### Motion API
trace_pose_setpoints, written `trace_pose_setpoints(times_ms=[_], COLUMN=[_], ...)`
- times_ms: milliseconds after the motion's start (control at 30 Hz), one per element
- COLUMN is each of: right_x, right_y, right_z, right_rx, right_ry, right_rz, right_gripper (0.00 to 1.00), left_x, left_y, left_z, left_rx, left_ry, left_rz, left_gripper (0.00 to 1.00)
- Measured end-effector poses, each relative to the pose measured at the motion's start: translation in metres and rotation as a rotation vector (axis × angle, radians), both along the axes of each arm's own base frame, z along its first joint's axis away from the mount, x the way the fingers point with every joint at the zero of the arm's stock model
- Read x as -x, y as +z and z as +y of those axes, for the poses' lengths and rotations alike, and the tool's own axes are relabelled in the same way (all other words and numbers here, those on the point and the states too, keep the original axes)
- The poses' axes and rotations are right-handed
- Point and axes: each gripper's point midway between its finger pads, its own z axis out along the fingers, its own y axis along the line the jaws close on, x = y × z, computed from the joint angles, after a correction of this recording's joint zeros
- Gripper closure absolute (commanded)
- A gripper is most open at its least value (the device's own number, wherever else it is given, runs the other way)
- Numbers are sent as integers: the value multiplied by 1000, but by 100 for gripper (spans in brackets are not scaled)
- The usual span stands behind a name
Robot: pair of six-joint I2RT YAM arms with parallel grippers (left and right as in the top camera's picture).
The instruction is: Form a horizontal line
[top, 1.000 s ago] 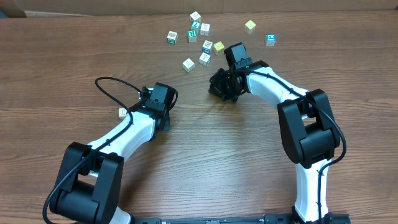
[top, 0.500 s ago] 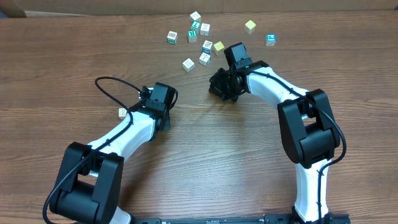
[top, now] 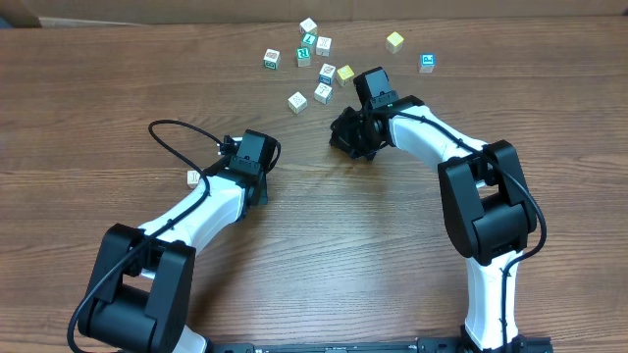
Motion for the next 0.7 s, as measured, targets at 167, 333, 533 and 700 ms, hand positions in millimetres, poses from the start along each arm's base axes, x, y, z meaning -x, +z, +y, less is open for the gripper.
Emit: trace_pose_setpoints(times_ms=[167, 333, 533, 700], right_x=[0, 0, -1, -1], right_y=[0, 0, 0, 0], right_z=[0, 0, -1, -1], right_rx=[0, 2, 5, 5], right_ry=[-1, -1, -3, -3], right_rz=[0, -2, -5, -5], right_gripper=[90, 90, 90, 90], left_x=[-2, -3, -4, 2], left_y=[1, 1, 1, 0], left_z=[-1, -1, -1, 1], left_rx=[3, 5, 6, -3], left_ry=[0, 0, 0, 0], left_rz=[-7, -14, -18, 7], left_gripper=[96, 96, 96, 96])
